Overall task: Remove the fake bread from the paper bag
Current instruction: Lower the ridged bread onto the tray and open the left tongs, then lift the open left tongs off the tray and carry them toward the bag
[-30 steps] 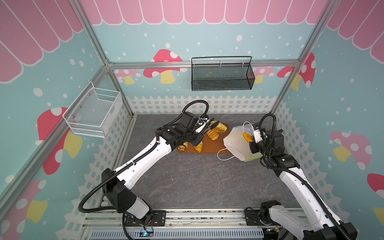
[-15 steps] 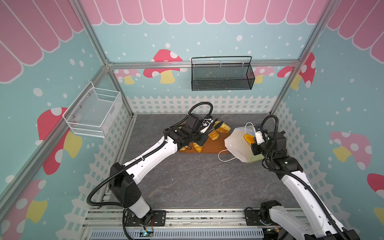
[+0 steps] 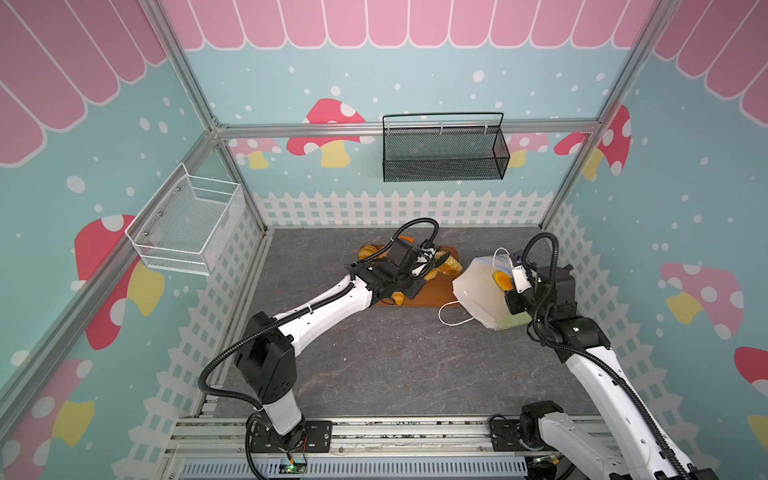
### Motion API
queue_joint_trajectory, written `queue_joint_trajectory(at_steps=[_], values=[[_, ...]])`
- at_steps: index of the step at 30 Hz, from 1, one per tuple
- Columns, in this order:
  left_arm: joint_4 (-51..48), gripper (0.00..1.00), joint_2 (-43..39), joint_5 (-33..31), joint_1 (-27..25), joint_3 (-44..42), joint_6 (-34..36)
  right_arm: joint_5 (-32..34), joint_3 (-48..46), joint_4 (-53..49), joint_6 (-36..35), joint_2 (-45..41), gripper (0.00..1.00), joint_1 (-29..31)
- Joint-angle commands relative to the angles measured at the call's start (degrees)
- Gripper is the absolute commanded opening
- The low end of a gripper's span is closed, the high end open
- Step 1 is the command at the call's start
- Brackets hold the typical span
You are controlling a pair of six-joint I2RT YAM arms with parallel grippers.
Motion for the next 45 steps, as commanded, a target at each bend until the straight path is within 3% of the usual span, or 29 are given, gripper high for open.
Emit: queue_joint_trajectory(at_steps=[1, 13, 38, 45], values=[[5.3, 0.00, -1.3, -2.0, -0.8, -2.2, 1.0, 0.7, 0.2, -1.2, -0.6, -0.7, 0.00, 0.2], [8.9, 0.00, -7.0, -4.8, -4.2, -16.9, 2.8, 0.7, 1.8, -1.5, -0.3, -0.5, 0.00, 0.2], [6.9, 0.00, -11.4, -12.3, -7.5, -26.2, 1.8, -4.1, 1.5, 0.0, -3.0, -1.0, 0.00, 0.2], [6.9, 0.19, -12.8, -9.7, -7.6, -25.6, 0.7, -7.7, 1.1, 0.2, -4.8, -2.2, 0.00, 0.2]])
